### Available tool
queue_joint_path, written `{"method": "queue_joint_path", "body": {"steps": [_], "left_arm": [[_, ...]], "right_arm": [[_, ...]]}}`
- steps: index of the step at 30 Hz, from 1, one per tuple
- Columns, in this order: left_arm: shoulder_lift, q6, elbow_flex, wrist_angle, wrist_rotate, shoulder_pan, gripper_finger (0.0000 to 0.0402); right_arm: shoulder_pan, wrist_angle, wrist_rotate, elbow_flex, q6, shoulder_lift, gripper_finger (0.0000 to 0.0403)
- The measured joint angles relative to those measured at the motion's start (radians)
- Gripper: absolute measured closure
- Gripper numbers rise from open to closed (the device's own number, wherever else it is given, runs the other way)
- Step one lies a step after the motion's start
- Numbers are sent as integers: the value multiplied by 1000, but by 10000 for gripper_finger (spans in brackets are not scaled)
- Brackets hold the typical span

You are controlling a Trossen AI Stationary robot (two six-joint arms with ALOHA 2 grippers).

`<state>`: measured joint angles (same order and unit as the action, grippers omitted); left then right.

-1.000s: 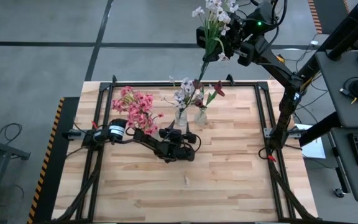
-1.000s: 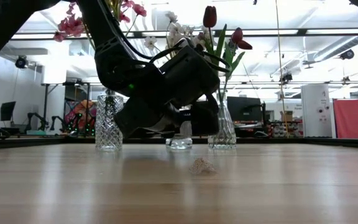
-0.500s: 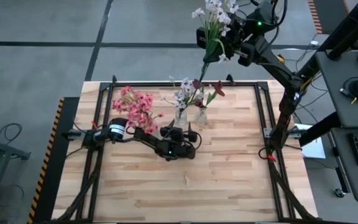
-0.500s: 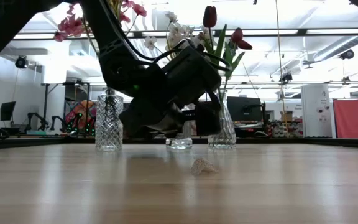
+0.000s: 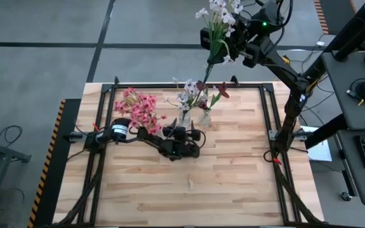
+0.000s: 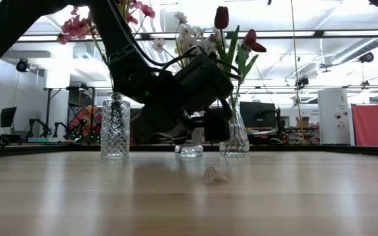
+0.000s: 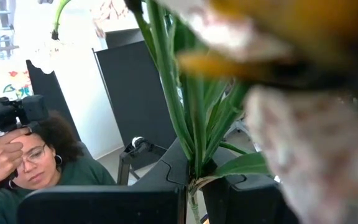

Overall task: Sort flowers into vase by color
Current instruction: Put the white flower into the top transparent vase

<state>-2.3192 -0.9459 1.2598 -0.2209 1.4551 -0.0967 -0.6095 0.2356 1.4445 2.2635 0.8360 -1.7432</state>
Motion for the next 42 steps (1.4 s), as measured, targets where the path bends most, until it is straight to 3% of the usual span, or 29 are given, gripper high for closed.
{"method": "queue_joint_path", "body": {"steps": [13,37,42], "left_arm": [[0,0,0,1,1,17,26],[0,-5,-1,-1,1,32,127],[0,-5,-1,-3,1,32,129]], "right_arm": [[0,0,0,0,0,0,385],[0,0,0,0,1,0,385],[0,0,0,0,1,0,385]]}}
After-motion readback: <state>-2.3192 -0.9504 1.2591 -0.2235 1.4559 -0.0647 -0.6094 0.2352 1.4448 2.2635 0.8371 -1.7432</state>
